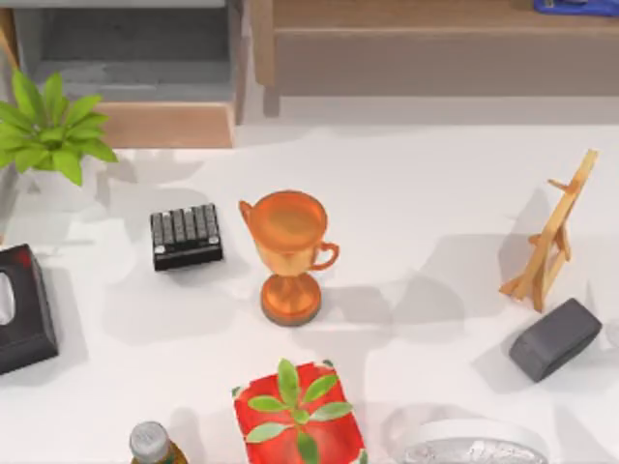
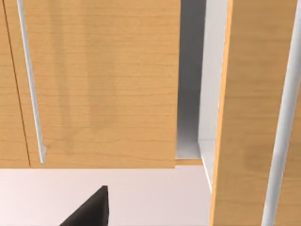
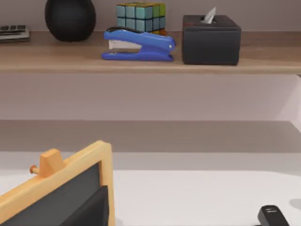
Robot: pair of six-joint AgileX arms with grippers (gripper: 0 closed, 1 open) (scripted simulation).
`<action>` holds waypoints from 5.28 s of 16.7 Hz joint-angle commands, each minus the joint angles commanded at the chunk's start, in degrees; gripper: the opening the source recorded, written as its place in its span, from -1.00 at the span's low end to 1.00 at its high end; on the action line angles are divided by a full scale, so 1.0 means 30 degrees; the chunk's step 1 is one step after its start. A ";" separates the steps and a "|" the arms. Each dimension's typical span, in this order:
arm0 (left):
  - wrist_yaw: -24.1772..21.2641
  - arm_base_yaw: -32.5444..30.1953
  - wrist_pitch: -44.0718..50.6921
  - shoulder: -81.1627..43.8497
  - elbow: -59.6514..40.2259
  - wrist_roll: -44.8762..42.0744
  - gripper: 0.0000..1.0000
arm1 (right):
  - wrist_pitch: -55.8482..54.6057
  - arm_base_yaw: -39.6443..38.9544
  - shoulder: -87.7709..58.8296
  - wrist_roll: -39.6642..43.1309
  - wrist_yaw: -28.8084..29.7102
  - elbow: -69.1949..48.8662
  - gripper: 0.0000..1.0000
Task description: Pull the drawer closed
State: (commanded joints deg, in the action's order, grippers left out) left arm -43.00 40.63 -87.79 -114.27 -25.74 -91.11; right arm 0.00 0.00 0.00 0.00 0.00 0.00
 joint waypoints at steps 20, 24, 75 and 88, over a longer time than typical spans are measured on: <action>0.0933 -0.0959 0.0715 -0.0533 -0.1271 0.0009 -0.81 | 0.0000 0.0000 0.0000 0.0000 0.0000 0.0000 1.00; 0.0933 -0.0959 0.0715 -0.0533 -0.1271 0.0009 -1.00 | 0.0000 0.0000 0.0000 0.0000 0.0000 0.0000 1.00; 0.6135 -0.6020 0.8742 -0.7012 -1.5360 0.0376 -0.10 | 0.0000 0.0000 0.0000 0.0000 0.0000 0.0000 1.00; 0.6135 -0.6020 0.8742 -0.7012 -1.5360 0.0376 1.00 | 0.0000 0.0000 0.0000 0.0000 0.0000 0.0000 1.00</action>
